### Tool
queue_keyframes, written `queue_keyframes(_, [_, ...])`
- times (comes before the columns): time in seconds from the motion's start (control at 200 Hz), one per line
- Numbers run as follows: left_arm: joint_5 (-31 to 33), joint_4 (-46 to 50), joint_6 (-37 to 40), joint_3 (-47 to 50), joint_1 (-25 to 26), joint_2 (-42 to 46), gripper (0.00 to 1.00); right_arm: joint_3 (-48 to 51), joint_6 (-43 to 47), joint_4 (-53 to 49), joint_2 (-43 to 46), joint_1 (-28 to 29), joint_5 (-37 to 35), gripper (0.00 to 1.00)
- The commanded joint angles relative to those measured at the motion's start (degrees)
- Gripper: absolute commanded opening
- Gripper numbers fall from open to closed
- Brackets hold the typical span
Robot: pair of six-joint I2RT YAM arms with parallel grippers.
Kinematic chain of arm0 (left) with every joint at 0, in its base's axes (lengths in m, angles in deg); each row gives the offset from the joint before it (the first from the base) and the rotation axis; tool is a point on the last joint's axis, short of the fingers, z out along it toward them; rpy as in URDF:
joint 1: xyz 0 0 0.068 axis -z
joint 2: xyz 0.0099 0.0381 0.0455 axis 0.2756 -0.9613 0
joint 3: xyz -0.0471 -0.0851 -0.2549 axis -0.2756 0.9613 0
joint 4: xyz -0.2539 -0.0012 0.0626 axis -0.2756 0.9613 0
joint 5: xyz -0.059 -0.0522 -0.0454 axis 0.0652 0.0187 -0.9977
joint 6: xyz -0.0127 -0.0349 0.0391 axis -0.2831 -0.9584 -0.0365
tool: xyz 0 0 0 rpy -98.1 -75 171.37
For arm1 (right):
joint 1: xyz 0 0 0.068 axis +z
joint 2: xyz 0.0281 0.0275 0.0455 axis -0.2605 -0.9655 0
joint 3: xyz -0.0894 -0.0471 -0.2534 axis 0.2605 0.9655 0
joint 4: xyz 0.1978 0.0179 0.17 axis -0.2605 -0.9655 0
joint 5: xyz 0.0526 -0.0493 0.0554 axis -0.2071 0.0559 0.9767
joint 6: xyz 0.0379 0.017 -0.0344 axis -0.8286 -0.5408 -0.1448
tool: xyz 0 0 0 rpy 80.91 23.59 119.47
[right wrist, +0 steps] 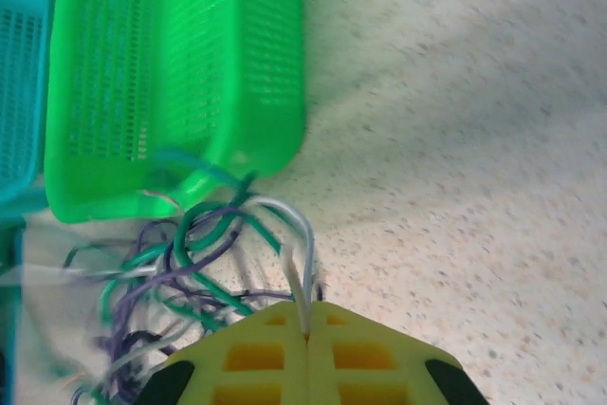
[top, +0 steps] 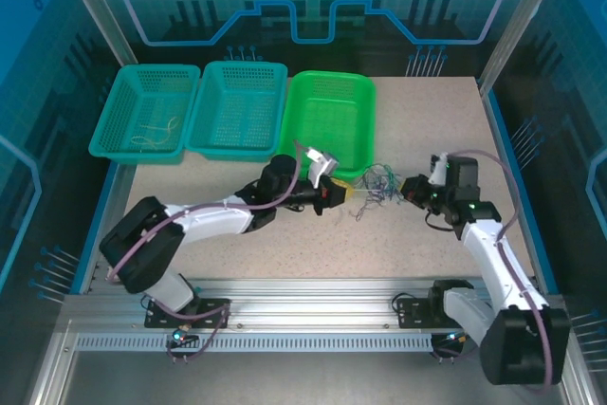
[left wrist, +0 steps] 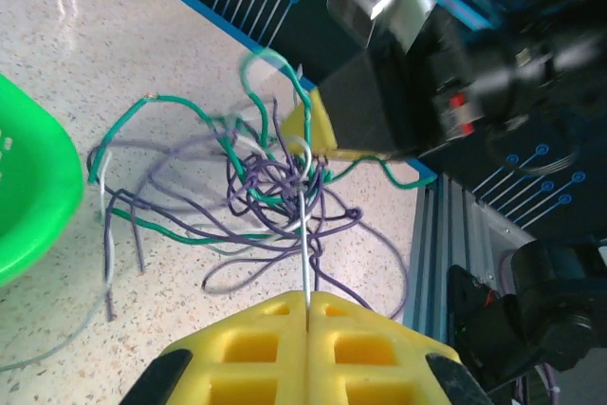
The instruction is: Untangle the cables
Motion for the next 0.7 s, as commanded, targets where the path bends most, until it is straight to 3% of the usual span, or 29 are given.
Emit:
queue_keyframes(0.0, [1.6,-0.4,-0.5,0.7,-3.3,9.7,0.0,5.8,-1.4,-2.5,-3.3,-9.5,-15.2,0.0])
queue_keyframes(0.13, [0.9,1.8,0.3,0.8,-2.7,9.6,0.0,7.7,-1.7,-0.9,-7.0,-6.6,-14.9,0.0])
queue_keyframes(0.29, [0.1,1.1,0.2,0.7,-0.7,5.0,0.0,7.5,-1.4,-0.9,-7.2,-5.1,-12.3,0.19])
queue_keyframes(0.415, [1.0,5.8,4.2,-2.0,1.5,1.2,0.0,4.6,1.5,-4.1,-3.5,-3.5,-13.0,0.22])
queue_keyframes(0.53, [0.6,12.5,9.9,-7.1,3.2,-2.6,0.44,0.9,4.4,-8.2,-0.7,-1.7,-15.2,0.3])
queue_keyframes(0.695, [-0.8,20.1,16.1,-18.3,6.4,-10.7,0.7,-3.0,6.7,-10.9,0.8,1.3,-17.0,0.43])
